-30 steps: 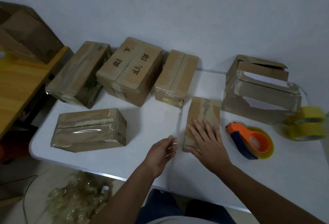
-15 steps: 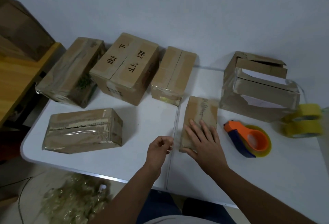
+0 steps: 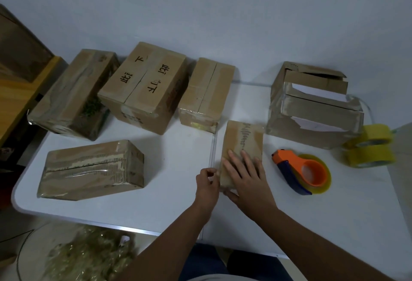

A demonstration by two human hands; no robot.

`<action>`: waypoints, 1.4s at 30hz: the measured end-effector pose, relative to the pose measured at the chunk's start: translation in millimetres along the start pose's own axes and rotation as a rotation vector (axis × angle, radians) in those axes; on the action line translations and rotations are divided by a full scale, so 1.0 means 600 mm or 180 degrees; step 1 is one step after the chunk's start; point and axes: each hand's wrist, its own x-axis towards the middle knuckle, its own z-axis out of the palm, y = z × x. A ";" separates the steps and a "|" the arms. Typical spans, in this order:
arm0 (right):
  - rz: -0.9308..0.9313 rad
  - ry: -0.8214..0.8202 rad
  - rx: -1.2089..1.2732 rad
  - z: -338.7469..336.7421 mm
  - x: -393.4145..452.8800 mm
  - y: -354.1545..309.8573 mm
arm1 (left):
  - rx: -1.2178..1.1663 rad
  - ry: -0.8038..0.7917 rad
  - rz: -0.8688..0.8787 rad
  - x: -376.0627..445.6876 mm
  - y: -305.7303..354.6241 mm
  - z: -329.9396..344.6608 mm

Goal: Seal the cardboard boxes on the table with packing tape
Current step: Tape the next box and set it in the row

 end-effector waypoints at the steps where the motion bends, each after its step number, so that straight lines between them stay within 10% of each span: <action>1: 0.0006 -0.0009 -0.0005 -0.001 0.000 -0.001 | 0.0067 -0.0038 -0.0067 0.004 0.005 0.002; 10: 0.0015 -0.0035 -0.0004 -0.005 -0.002 -0.003 | 0.0044 -0.0361 -0.0142 -0.023 0.050 -0.057; 16: 0.0023 -0.0008 0.0015 -0.004 -0.003 -0.002 | 0.1296 -0.1062 0.0810 -0.058 0.035 -0.058; 28: -0.0143 -0.0281 0.0229 -0.011 -0.001 0.003 | 0.1389 -0.1405 0.1410 -0.008 0.041 -0.100; 32: 0.0100 -0.0190 0.1292 -0.035 0.012 0.021 | 0.1575 -0.1303 0.1425 0.003 0.037 -0.113; 35: 0.1378 0.0333 0.2427 -0.063 0.021 0.039 | 0.1587 -0.1133 0.1381 0.002 0.055 -0.122; 38: 0.2474 -0.0322 0.4263 -0.085 0.028 0.035 | 0.1728 -0.0757 0.1453 0.007 0.072 -0.117; 42: 0.2358 -0.1072 0.5110 -0.085 0.028 -0.015 | 0.2419 -0.0286 0.1880 0.007 0.103 -0.092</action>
